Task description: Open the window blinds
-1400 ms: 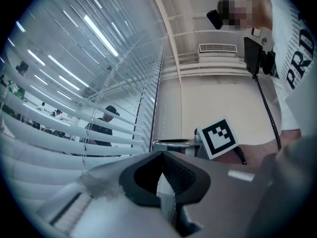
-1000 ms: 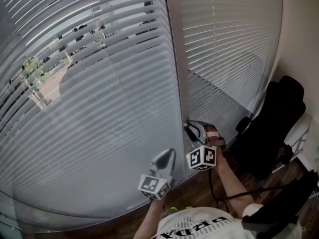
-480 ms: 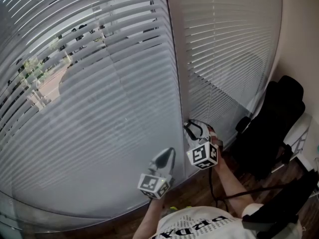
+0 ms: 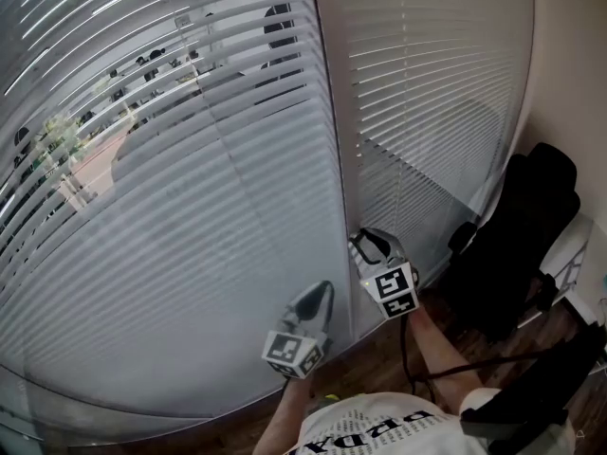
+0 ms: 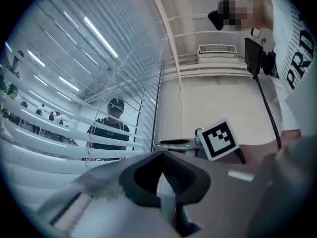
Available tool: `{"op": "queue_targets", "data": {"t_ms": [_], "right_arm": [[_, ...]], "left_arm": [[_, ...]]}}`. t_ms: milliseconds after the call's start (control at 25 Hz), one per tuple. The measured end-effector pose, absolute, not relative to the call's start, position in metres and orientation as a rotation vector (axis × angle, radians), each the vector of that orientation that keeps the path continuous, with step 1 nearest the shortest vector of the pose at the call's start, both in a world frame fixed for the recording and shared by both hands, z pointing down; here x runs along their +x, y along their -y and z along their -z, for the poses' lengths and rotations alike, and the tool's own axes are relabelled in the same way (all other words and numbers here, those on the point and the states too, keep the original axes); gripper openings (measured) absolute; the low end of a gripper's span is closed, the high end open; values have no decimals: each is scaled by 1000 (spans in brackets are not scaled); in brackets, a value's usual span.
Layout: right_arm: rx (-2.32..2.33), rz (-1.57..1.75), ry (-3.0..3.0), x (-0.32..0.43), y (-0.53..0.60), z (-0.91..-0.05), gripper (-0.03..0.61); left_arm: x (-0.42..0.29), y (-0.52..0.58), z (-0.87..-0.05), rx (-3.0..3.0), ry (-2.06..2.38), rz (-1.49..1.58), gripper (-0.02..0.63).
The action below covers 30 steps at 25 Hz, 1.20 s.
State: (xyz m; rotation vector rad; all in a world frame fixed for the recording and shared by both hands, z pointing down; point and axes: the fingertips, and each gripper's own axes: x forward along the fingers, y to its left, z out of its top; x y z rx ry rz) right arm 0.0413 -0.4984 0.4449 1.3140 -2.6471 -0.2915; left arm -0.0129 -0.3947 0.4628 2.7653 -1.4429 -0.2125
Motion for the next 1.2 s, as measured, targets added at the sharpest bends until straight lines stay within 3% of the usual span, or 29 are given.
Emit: {"op": "queue_targets", "data": {"t_ms": [840,1200], "right_arm": [[1362,-70,2834,46,503,-447,133],[1180,564,2518,39,488,-438,140]], "left_arm": [[-6,393,-459,2781,1425,220,-6],[-14,391,-459,2769,1461,221,-6]]}}
